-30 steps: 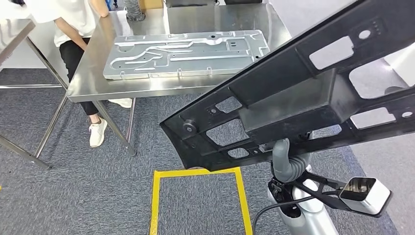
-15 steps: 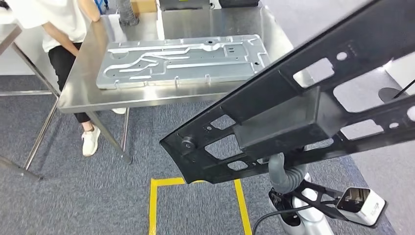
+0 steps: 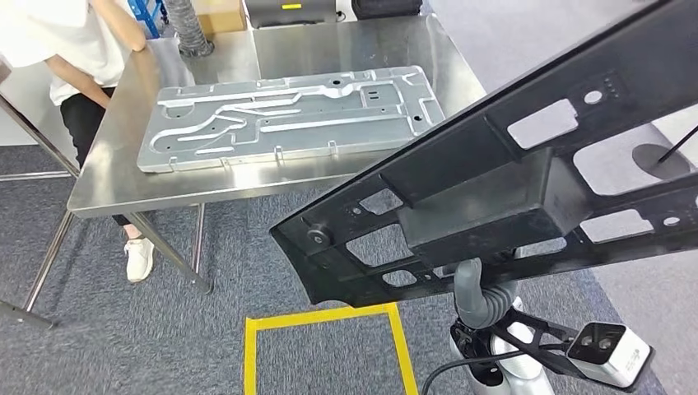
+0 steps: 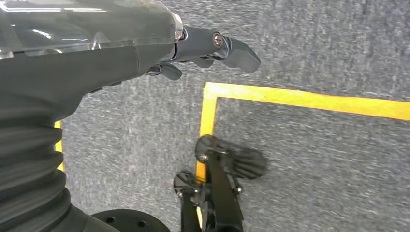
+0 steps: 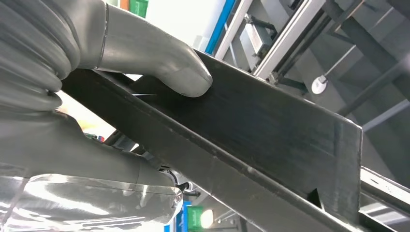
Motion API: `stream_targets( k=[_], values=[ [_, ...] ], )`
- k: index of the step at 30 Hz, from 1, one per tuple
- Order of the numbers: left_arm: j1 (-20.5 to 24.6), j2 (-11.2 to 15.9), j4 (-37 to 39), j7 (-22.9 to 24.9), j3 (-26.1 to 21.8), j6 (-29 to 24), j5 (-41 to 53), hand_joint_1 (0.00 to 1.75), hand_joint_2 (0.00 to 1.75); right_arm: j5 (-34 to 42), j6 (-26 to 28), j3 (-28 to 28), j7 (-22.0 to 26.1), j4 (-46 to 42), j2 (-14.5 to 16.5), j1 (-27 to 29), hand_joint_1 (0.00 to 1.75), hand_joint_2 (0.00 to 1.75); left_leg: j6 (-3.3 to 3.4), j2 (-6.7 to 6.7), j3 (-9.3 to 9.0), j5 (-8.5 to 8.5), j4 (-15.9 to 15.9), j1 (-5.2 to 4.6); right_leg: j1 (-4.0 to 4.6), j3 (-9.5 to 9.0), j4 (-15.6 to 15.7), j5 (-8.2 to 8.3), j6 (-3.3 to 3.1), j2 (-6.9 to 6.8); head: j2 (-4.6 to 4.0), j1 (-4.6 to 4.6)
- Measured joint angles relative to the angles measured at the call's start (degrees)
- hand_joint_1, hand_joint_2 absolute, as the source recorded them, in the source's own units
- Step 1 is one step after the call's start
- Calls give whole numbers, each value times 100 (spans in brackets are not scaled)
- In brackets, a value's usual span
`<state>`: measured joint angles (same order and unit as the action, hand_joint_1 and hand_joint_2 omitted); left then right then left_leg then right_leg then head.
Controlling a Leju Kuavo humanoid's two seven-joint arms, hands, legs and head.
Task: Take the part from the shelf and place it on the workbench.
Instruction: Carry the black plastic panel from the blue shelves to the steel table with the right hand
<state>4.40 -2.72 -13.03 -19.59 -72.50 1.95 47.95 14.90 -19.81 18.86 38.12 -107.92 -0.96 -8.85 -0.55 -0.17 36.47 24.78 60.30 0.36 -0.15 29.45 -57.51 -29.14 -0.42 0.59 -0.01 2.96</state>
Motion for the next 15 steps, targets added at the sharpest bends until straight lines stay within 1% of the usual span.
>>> stream_targets(
  k=[1,2,4,5,6,7,8,9,10,11,12,13,14,15],
  values=[
    [-5,1,0,2,0,4,3,0,175,-4,-1,-8,0,-12,8,13,175,175,36,-1,-30,-78,-124,-14,3,-23,-21,-27,40,9,0,1],
    [-6,3,0,4,0,8,8,0,175,-9,-2,-18,0,-28,18,26,175,175,71,-2,-49,-52,-154,-27,9,-49,-43,-42,80,17,1,1],
    [0,6,0,5,0,15,17,0,175,-18,-2,-37,0,-67,37,36,175,175,145,-8,-156,-59,-199,-14,0,-70,-145,-71,158,12,1,1],
    [10,8,0,5,0,16,20,0,175,-19,-1,-43,0,-85,42,26,175,175,175,-8,-207,-41,-214,-7,-5,-8,-293,-118,184,6,1,0],
    [21,10,0,5,0,17,22,0,175,-19,2,-46,0,-99,43,13,175,175,199,-9,-255,-22,-226,0,-15,130,-549,-206,207,0,1,0],
    [29,11,0,5,0,16,21,0,175,-15,5,-47,0,-107,44,0,175,175,217,-8,-283,7,-228,-2,-24,341,-895,-332,222,-5,1,-1],
    [33,13,0,8,0,11,19,0,175,-7,8,-48,0,-110,44,-9,175,175,230,-7,-306,41,-227,-4,-27,595,-1260,-480,234,-9,1,-1],
    [34,14,0,12,-1,4,15,0,175,5,10,-48,0,-111,43,-14,175,175,235,-9,-340,80,-226,-7,-30,822,-1543,-593,243,-13,1,-1],
    [34,14,0,16,-1,-4,9,0,175,19,13,-48,0,-110,43,-19,175,175,236,-12,-387,123,-225,-10,-31,975,-1662,-615,244,-17,1,-1],
    [31,14,0,21,-2,-13,3,0,175,32,15,-48,0,-110,43,-28,175,175,234,-16,-448,171,-224,-12,-30,1028,-1580,-514,235,-20,1,-1],
    [30,14,0,26,-2,-17,-2,0,175,41,21,-48,0,-110,43,-42,175,175,227,-20,-521,224,-225,-14,-25,986,-1303,-288,211,-24,1,-1],
    [28,13,1,29,-3,-20,-7,0,175,48,29,-47,0,-109,43,-55,175,175,216,-23,-583,277,-230,-15,-13,891,-911,23,173,-32,0,-1],
    [31,4,2,32,-4,-22,-12,0,175,54,38,-46,0,-108,43,-63,175,175,197,-26,-640,328,-228,-20,10,808,-553,270,133,-41,0,-1],
    [36,-4,4,35,-7,-27,-24,0,175,58,49,-44,0,-107,43,-60,175,175,171,-27,-673,371,-235,-23,34,747,-285,437,97,-48,0,0]
  ],
)
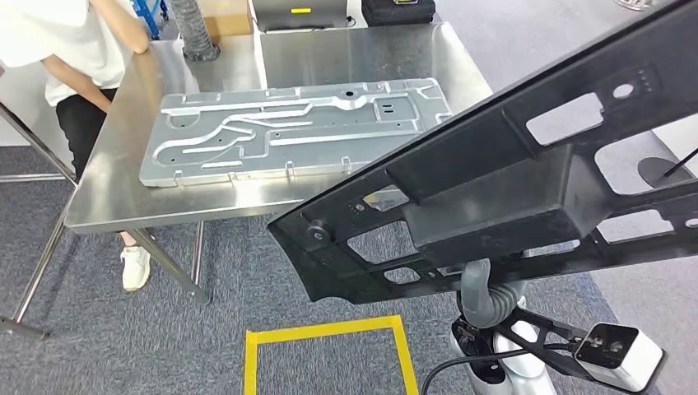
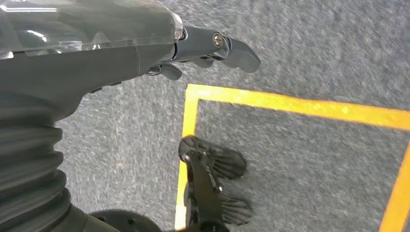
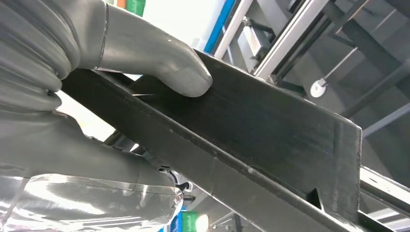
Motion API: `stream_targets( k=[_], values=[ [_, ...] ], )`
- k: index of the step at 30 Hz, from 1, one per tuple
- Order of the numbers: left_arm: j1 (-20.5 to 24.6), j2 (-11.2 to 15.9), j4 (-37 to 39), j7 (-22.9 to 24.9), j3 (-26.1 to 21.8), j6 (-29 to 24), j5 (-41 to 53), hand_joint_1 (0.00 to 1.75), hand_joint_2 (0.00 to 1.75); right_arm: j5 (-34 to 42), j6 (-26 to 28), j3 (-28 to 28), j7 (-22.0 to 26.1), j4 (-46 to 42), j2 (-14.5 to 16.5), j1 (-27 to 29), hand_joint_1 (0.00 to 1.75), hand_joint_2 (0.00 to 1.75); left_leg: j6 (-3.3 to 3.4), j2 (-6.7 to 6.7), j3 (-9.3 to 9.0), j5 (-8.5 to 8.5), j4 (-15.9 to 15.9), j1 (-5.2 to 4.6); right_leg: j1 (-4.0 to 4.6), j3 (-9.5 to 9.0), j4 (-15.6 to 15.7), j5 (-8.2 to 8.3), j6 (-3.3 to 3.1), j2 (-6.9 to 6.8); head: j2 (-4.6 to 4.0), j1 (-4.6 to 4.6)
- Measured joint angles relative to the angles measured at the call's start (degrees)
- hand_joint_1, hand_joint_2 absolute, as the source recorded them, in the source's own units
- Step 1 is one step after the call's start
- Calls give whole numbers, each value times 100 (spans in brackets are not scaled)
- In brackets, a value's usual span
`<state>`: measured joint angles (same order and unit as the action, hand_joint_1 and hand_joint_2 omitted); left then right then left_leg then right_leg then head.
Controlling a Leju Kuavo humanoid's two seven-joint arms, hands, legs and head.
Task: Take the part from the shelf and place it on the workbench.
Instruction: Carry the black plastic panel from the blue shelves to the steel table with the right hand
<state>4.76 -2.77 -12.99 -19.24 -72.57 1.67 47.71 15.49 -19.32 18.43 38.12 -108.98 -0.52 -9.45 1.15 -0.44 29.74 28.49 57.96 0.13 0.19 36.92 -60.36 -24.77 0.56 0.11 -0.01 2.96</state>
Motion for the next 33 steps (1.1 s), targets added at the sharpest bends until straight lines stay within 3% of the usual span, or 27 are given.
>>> stream_targets(
  k=[1,5,6,8,10,11,12,14,15,16,19,21,25,26,27,29,30,31,33],
  values=[
    [1,-9,2,3,-4,-8,-13,0,175,4,8,3,0,-1,0,14,175,175,-31,-1,-28,28,-7,-2,20,-25,148,86,-31,-4,1,0],
    [12,-19,3,8,-25,-38,-45,0,175,8,10,10,0,-14,2,68,175,175,-153,3,-49,82,170,-2,-4,-199,289,44,-143,16,1,1],
    [23,-21,3,8,-29,-43,-55,0,175,-1,1,12,0,-18,8,73,175,175,-169,5,67,150,404,5,-18,-268,315,16,-168,13,0,1],
    [27,-26,3,9,-37,-54,-74,0,175,-26,-21,17,0,-20,29,93,175,175,-207,8,491,394,1098,26,-25,-373,335,-65,-196,4,-1,1],
    [4,-26,3,9,-44,-60,-79,0,175,-48,-23,19,0,-17,44,116,175,175,-251,8,872,571,1555,49,-31,-482,335,-164,-190,14,0,1],
    [-7,-26,3,9,-47,-58,-77,0,175,-52,-13,20,0,-16,45,122,175,175,-272,9,943,519,1523,61,-37,-550,335,-218,-179,20,1,1],
    [-13,-26,3,8,-49,-57,-75,0,175,-55,2,20,0,-15,46,126,175,175,-286,9,921,335,1291,74,-44,-631,334,-276,-163,26,1,1],
    [-22,-26,3,-2,-59,-54,-70,0,175,-55,28,20,0,-17,46,130,175,175,-295,11,751,-202,562,94,-49,-778,324,-402,-113,30,0,0],
    [-25,-25,3,-9,-67,-51,-68,0,175,-54,36,19,0,-22,46,135,175,175,-272,12,682,-364,283,90,-47,-817,316,-454,-81,33,-1,0],
    [-29,-25,3,-18,-74,-48,-66,0,175,-52,40,19,0,-31,46,142,175,175,-233,10,648,-451,133,77,-45,-831,313,-497,-43,38,-1,0],
    [-34,-21,3,-40,-83,-44,-51,0,175,-42,51,21,0,-85,48,161,175,175,-87,2,575,-421,76,53,-51,-857,247,-544,64,45,1,0],
    [-24,-20,3,-55,-83,-42,-43,0,175,-36,53,20,1,-127,48,155,175,175,-12,0,470,-376,39,61,-65,-697,-112,-582,117,30,1,-1],
    [-8,-14,3,-83,-85,-38,-40,0,175,-31,49,13,1,-159,47,189,175,175,54,0,287,-215,18,34,-77,236,-1403,-1029,158,19,1,-1],
    [-10,-10,3,-92,-85,-34,-40,0,175,-32,40,3,1,-166,46,210,175,175,59,-3,222,-164,18,20,-74,347,-1427,-1001,145,19,1,-1],
    [-13,-6,3,-99,-85,-29,-39,0,175,-51,33,-14,1,-187,46,235,175,175,61,-8,148,-111,16,7,-63,354,-1242,-837,116,19,1,-1],
    [-17,-4,3,-113,-88,-17,-41,0,175,-191,90,-75,-1,-262,50,289,175,175,51,-15,-1,3,10,-13,-7,178,-482,-250,1,18,1,-1],
    [-17,-9,4,-122,-92,-8,-41,0,175,-306,199,-118,-8,-296,52,304,175,175,33,-20,-53,52,2,-19,32,92,-168,-59,-58,18,1,0],
    [-13,-14,4,-132,-98,6,-39,0,175,-415,383,-176,-24,-307,54,297,175,175,6,-20,-81,96,-9,-18,65,34,38,50,-110,22,1,1],
    [-5,-16,4,-151,-106,43,-29,0,175,-591,881,-356,-93,-199,31,136,175,175,-58,-8,-145,114,-10,-23,104,-10,161,46,-175,34,0,0]
  ],
)
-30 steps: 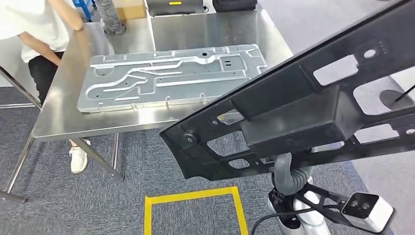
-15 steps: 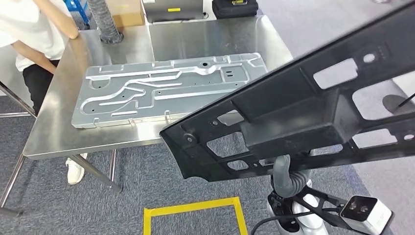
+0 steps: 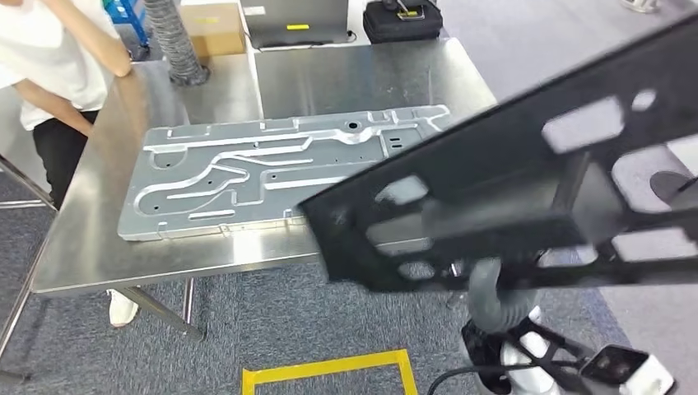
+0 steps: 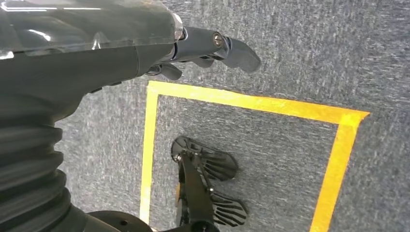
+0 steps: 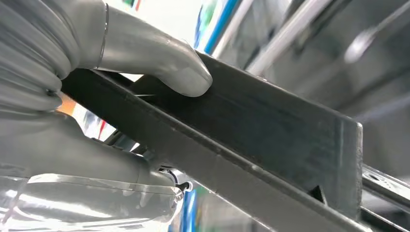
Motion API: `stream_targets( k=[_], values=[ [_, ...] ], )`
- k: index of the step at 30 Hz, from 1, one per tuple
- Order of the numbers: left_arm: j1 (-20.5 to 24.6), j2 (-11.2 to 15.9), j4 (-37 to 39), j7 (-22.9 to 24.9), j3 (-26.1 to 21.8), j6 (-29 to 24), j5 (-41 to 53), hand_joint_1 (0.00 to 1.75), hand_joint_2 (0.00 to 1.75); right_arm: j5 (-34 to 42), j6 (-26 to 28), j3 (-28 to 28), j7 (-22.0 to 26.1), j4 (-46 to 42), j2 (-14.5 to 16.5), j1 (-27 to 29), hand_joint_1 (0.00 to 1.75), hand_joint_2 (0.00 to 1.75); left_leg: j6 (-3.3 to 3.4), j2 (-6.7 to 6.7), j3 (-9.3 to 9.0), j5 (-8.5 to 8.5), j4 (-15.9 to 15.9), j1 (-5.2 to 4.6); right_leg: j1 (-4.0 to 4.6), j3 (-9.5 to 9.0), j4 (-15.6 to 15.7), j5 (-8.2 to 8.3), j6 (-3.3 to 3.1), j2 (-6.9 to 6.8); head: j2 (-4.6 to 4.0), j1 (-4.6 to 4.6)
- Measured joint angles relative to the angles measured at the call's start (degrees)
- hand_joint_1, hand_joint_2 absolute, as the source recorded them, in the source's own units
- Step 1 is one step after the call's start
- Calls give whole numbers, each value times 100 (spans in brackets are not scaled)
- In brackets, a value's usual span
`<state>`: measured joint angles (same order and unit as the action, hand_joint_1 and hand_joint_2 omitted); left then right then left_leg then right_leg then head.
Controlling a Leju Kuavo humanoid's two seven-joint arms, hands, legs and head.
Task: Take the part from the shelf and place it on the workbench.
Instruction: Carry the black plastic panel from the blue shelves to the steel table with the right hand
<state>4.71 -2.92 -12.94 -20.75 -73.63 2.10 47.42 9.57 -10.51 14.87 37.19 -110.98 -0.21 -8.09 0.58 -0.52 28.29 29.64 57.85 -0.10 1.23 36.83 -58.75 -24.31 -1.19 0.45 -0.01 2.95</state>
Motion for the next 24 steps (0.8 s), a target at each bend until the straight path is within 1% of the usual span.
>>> stream_targets(
  k=[2,3,4,5,7,8,9,10,11,12,13,14,15,17,18,19,20,21,22,23,24],
  values=[
    [26,20,-1,-18,-1,34,14,0,175,-281,614,-382,-125,407,-81,-440,175,175,-48,14,-66,-1,45,-13,-34,-118,109,47,-39,17,1,1],
    [48,28,-1,-27,-1,49,22,0,175,-503,952,-631,-207,682,-147,-706,175,175,-70,16,-34,37,143,-13,-58,-200,157,49,-50,11,1,2],
    [67,38,0,-33,-1,60,30,0,175,-811,1338,-879,-316,982,-220,-986,175,175,-91,17,64,127,348,-7,-84,-272,200,48,-61,0,1,3],
    [76,48,0,-34,-1,68,39,0,175,-1259,1799,-1101,-470,1329,-314,-1274,175,175,-112,16,247,260,657,9,-94,-320,227,38,-67,-15,1,2],
    [65,74,-1,-18,-3,71,52,0,175,-2400,2739,-1396,-829,2120,-551,-1884,175,175,-154,17,734,522,1332,39,-106,-349,229,-1,-65,-15,1,2],
    [57,86,-2,-8,-4,72,57,0,175,-3021,3153,-1498,-1020,2578,-693,-2195,175,175,-171,17,925,541,1507,54,-114,-368,223,-28,-48,-12,1,2],
    [49,93,-1,-1,-5,75,62,0,175,-3593,3465,-1558,-1201,3018,-833,-2496,175,175,-190,19,1027,428,1488,68,-126,-392,210,-62,-27,-13,1,2],
    [40,97,-1,2,-7,78,67,0,175,-4104,3703,-1594,-1376,3442,-966,-2793,175,175,-211,20,1028,177,1262,82,-139,-425,190,-105,-4,-17,1,2],
    [31,103,0,0,-7,81,69,0,175,-4550,3869,-1601,-1550,3829,-1071,-3075,175,175,-224,23,954,-156,883,96,-151,-459,167,-152,22,-21,1,2],
    [27,109,1,-5,-8,85,78,0,175,-4993,3996,-1585,-1743,4180,-1153,-3338,175,175,-225,26,878,-397,547,101,-158,-488,146,-192,47,-26,0,2],
    [29,116,0,-18,-8,90,89,0,175,-5417,4070,-1549,-1949,4485,-1210,-3577,175,175,-203,30,813,-540,257,94,-159,-496,125,-224,76,-28,-1,2],
    [29,124,0,-32,-8,95,101,0,175,-5886,4113,-1484,-2181,4764,-1251,-3792,175,175,-162,33,791,-605,113,82,-154,-490,111,-245,105,-26,0,2],
    [26,138,-1,-51,-9,101,119,0,175,-6461,4101,-1363,-2443,5058,-1276,-4038,175,175,-116,36,798,-578,91,60,-151,-477,100,-257,138,-21,-1,3],
    [35,159,-1,-91,-8,117,155,0,175,-7742,3925,-923,-2915,5690,-1269,-4554,175,175,-27,47,786,-629,52,53,-158,-453,83,-292,203,-2,1,2],
    [54,169,-2,-114,-8,125,175,0,175,-8337,3805,-644,-3059,6002,-1229,-4807,175,175,5,54,764,-634,22,61,-166,-428,22,-343,231,-2,1,2],
    [80,172,-2,-133,-8,133,192,0,175,-8815,3677,-361,-3109,6296,-1149,-5022,175,175,32,60,738,-645,-10,76,-174,-349,-144,-439,253,-4,1,2],
    [106,175,-2,-146,-8,137,205,0,175,-9147,3548,-103,-3069,6554,-1033,-5198,175,175,50,63,712,-648,-33,86,-185,-206,-432,-577,270,-9,1,2],
    [129,179,-2,-156,-8,139,218,0,175,-9379,3419,148,-2970,6805,-885,-5340,175,175,62,62,697,-640,-41,88,-189,1,-830,-728,286,-14,1,2],
    [147,180,-2,-160,-8,139,229,0,175,-9540,3304,403,-2861,7055,-713,-5433,175,175,69,61,684,-628,-41,88,-200,229,-1229,-843,300,-15,1,2],
    [160,181,-2,-162,-8,140,238,0,175,-9637,3222,642,-2754,7278,-546,-5478,175,175,68,53,668,-611,-38,91,-211,408,-1503,-871,311,-17,1,2],
    [166,181,-1,-162,-8,140,243,0,175,-9691,3170,866,-2644,7481,-379,-5490,175,175,63,39,649,-591,-33,94,-223,500,-1573,-787,314,-19,1,2]
  ],
)
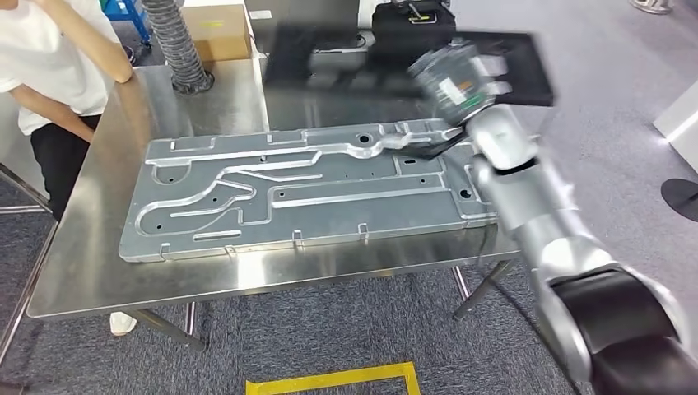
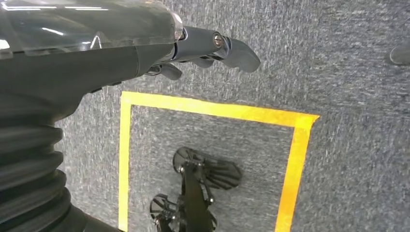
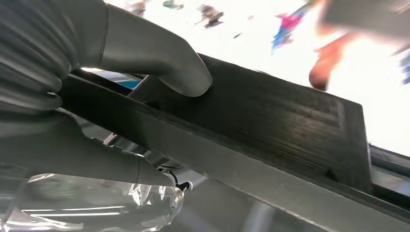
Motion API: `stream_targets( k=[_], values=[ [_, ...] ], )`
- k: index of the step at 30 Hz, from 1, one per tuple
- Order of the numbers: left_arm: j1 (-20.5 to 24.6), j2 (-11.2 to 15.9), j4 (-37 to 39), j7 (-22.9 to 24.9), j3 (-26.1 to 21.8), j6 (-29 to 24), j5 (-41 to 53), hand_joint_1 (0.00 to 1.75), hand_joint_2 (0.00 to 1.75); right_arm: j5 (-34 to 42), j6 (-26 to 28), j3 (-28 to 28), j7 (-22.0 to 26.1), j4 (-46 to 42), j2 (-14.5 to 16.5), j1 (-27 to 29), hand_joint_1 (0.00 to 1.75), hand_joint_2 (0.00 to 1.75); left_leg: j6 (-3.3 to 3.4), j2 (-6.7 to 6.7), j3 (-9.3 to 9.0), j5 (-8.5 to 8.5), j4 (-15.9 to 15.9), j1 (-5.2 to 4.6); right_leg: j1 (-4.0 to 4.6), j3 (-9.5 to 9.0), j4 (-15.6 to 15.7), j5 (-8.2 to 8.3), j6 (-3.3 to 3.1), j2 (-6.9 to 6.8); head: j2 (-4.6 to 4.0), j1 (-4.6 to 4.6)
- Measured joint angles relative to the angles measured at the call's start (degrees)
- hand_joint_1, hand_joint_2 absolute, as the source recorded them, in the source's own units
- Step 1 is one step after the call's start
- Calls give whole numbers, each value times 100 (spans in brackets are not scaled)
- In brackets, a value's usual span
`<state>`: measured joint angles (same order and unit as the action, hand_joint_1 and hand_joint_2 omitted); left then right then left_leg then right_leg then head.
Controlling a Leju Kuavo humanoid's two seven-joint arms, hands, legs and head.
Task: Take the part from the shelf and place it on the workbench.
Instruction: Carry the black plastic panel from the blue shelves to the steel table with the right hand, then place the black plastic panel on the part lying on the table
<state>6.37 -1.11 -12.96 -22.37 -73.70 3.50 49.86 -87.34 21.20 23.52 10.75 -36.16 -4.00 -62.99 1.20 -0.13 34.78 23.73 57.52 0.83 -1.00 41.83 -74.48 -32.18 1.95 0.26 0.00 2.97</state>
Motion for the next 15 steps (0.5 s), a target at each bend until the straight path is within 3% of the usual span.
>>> stream_targets(
  k=[1,3,4,5,7,10,11,13,15],
  values=[
    [0,-1,1,0,0,-1,4,0,175,-20,-31,191,114,170,162,-1,175,175,-13,-19,-20,25,12,4,-10,-23,178,196,-6,-3,0,0],
    [-4,-5,2,1,0,-3,7,0,175,-21,-78,484,329,436,439,-13,175,175,-56,-57,-53,84,48,6,-11,-276,916,666,-46,-8,-1,0],
    [-2,-9,2,1,1,-5,7,0,175,-13,-95,596,410,543,556,-22,175,175,-84,-74,-56,109,69,0,6,-400,1245,808,-75,-9,-1,0],
    [-3,-13,2,1,1,-8,7,0,175,-3,-105,682,464,635,647,-32,175,175,-112,-87,-50,125,80,-2,25,-475,1443,858,-102,-12,-1,0],
    [-16,-17,2,2,1,-15,5,0,175,48,-127,823,644,795,812,-43,175,175,-180,-99,-39,138,74,-4,65,-506,1553,825,-156,-5,-1,0],
    [-35,-16,2,-3,0,-27,-11,0,175,151,-211,986,961,967,1009,-38,175,175,-270,-68,7,264,196,20,42,-564,1643,837,-259,3,-1,0],
    [-38,-15,2,-12,0,-30,-18,0,175,184,-238,1035,1009,1021,1074,-25,175,175,-288,-54,102,394,413,26,32,-590,1672,842,-292,5,-1,0],
    [-39,-16,2,-52,0,-31,-27,0,175,290,-287,1117,1043,1144,1198,48,175,175,-316,-39,469,744,1183,32,43,-618,1682,830,-334,10,0,0],
    [-49,-16,2,-108,0,-31,-32,0,175,438,-314,1148,1030,1260,1248,178,175,175,-336,-36,779,884,1750,35,53,-639,1679,812,-338,9,0,0]
  ],
)
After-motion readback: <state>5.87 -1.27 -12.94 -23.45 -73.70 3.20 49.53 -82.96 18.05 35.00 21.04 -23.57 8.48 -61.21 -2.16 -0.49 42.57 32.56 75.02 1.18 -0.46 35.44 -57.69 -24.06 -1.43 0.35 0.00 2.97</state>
